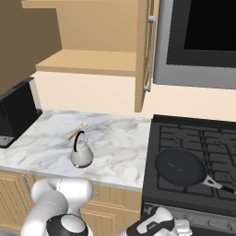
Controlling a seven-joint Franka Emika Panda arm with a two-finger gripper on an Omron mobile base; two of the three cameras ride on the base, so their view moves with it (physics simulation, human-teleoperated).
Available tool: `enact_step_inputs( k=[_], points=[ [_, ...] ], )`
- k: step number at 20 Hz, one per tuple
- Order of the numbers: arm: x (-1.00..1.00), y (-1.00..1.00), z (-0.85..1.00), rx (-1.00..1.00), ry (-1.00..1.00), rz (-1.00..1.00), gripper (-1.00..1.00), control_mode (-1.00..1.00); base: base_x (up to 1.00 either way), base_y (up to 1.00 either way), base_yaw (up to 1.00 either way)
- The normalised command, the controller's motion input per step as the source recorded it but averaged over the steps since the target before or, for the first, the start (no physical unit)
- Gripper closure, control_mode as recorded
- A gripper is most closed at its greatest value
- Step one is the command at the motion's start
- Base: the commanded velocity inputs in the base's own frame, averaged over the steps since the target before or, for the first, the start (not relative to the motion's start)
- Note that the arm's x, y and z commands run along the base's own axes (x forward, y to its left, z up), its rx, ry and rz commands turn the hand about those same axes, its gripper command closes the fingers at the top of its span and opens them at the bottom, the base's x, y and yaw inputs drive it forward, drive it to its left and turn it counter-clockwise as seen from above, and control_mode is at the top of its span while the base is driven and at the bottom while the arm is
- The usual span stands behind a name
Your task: Pick the pan from the cabinet and place it on the stove. Then turn on the stove burner for the pan.
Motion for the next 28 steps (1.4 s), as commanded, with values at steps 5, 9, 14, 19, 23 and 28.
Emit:
enact_step_inputs(
  k=[5, 9, 14, 19, 23, 28],
  points=[
    [-0.02, 0.0, 0.16, -0.09, 0.0, 0.0, 1.0, -1.0, 0.0, 0.0, 0.0],
    [-0.13, 0.0, 0.11, -0.23, 0.0, 0.0, 1.0, -1.0, 0.0, 0.0, 0.0],
    [-0.13, 0.0, 0.19, -0.26, 0.0, 0.0, 1.0, -1.0, 0.0, 0.0, 0.0],
    [-0.1, -0.02, 0.27, -0.24, 0.0, 0.0, 1.0, -1.0, 0.0, 0.0, 0.0],
    [-0.1, -0.02, 0.33, -0.23, 0.0, 0.0, 1.0, -1.0, 0.0, 0.0, 0.0],
    [-0.11, 0.0, 0.31, -0.22, 0.0, 0.0, 1.0, -1.0, 0.0, 0.0, 0.0]
  ],
)
